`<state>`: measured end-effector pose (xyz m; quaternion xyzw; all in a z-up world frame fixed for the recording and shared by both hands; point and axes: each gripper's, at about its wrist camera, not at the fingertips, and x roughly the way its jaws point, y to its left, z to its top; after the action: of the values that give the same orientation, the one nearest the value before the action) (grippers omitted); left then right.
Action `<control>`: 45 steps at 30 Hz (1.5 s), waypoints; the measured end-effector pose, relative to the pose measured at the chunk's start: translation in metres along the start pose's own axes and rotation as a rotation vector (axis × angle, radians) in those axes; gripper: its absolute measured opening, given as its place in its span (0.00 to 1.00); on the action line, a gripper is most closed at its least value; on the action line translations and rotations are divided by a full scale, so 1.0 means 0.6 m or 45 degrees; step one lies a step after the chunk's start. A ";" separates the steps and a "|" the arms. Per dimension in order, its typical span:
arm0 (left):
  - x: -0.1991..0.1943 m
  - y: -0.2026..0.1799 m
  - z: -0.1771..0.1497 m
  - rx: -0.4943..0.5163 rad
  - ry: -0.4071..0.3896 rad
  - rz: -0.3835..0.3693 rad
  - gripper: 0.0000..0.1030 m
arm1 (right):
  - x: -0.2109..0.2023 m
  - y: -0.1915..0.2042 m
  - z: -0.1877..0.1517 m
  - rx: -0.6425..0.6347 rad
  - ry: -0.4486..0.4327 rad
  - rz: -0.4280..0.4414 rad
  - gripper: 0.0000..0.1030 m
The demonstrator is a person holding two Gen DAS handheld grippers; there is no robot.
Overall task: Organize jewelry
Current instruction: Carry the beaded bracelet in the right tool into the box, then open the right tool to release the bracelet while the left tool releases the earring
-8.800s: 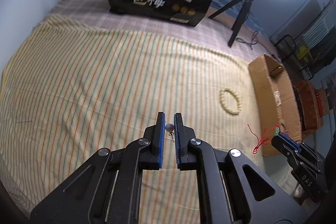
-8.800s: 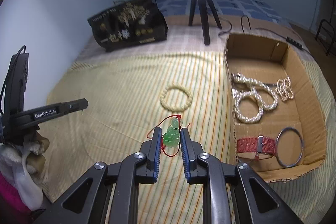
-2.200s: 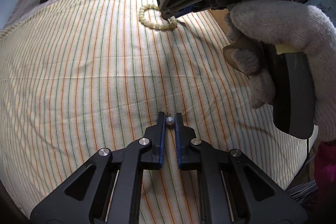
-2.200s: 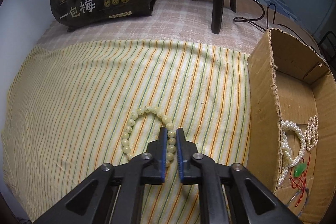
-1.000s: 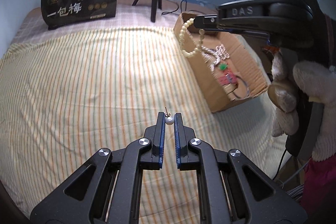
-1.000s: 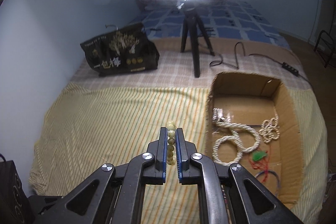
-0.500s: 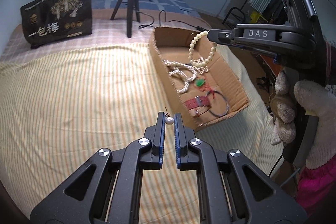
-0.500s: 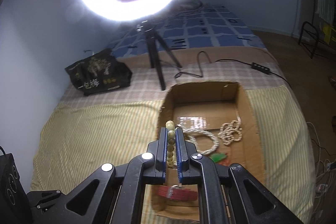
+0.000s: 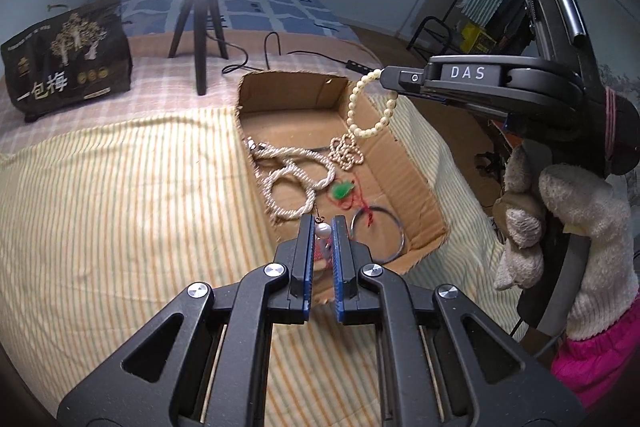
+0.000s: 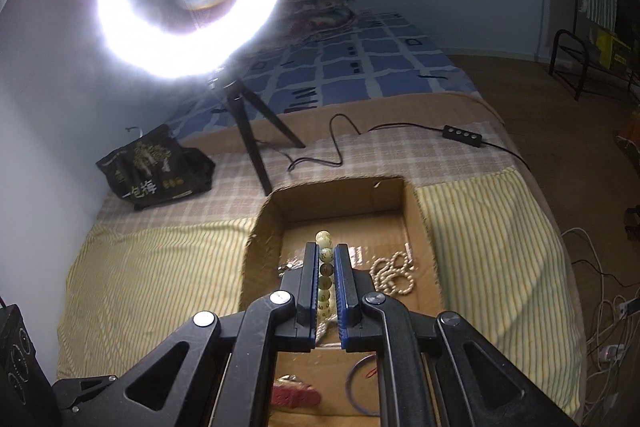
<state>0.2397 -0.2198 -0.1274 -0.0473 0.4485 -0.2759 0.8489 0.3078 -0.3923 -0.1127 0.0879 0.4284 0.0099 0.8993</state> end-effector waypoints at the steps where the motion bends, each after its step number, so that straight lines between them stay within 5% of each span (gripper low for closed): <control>1: 0.004 -0.002 0.003 0.002 0.000 -0.001 0.06 | 0.004 -0.004 0.003 0.001 0.001 -0.004 0.05; 18: 0.092 -0.014 0.023 0.038 0.049 0.095 0.06 | 0.093 -0.047 0.029 0.052 0.033 0.016 0.05; 38: 0.109 -0.022 0.031 0.076 0.045 0.109 0.06 | 0.131 -0.062 0.025 0.048 0.055 0.013 0.07; 40: 0.109 -0.022 0.030 0.076 0.037 0.111 0.06 | 0.129 -0.060 0.026 0.040 0.050 0.007 0.27; 42: 0.109 -0.022 0.030 0.075 0.044 0.113 0.07 | 0.126 -0.056 0.026 0.025 0.037 -0.007 0.32; 44: 0.109 -0.022 0.028 0.078 0.047 0.112 0.26 | 0.124 -0.052 0.026 0.009 0.036 -0.020 0.44; 45: 0.107 -0.022 0.027 0.082 0.038 0.112 0.35 | 0.123 -0.049 0.026 0.002 0.036 -0.026 0.60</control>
<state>0.2755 -0.2665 -0.1607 0.0040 0.4537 -0.2531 0.8544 0.3650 -0.4168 -0.1649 0.0840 0.4419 0.0016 0.8931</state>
